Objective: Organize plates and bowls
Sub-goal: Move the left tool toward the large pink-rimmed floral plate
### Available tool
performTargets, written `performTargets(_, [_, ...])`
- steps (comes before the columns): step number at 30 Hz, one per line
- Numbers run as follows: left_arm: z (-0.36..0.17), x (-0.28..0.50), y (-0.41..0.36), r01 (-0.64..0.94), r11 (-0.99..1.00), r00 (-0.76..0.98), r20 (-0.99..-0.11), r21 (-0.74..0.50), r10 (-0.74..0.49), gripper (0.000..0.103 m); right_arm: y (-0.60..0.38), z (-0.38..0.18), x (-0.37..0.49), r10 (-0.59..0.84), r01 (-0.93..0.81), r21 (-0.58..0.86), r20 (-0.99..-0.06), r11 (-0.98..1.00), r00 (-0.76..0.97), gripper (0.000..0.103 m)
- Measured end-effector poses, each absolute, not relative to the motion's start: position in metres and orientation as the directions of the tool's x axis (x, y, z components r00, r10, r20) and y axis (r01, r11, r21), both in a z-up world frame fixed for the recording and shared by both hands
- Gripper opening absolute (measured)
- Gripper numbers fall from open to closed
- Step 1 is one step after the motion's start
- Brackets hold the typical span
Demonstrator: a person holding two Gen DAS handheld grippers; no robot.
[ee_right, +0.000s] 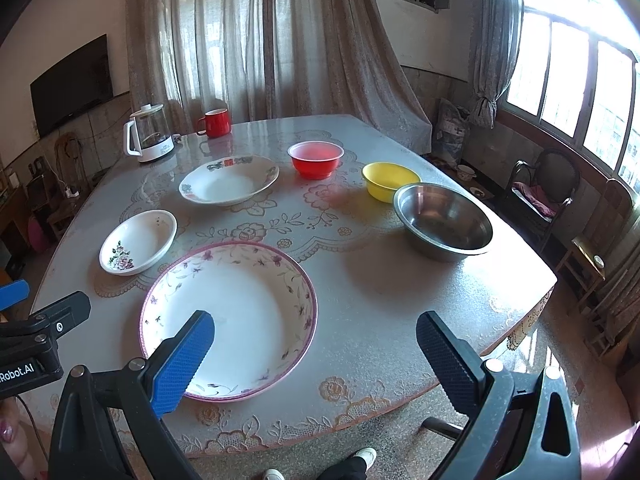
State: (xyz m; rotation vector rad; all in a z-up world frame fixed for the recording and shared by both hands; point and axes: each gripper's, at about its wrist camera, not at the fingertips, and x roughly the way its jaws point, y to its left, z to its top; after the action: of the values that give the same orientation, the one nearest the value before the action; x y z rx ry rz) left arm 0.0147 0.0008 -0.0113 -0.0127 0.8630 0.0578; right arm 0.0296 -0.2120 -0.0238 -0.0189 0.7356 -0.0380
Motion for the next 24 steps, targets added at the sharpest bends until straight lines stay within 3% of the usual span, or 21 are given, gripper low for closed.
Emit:
performTargets(14, [-0.017, 0.018, 0.006, -0.039, 0.999, 0.628, -0.778, 0.003, 0.027, 0.103, -0.202, -0.029, 0.034, -0.050, 0.014, -0.057, -0.692, 0.998, 0.720, 0.103])
performTargets(24, [-0.022, 0.023, 0.012, -0.017, 1.000, 0.611, -0.791, 0.016, 0.023, 0.103, -0.197, -0.031, 0.039, -0.004, 0.005, -0.001, -0.715, 1.000, 0.699, 0.103])
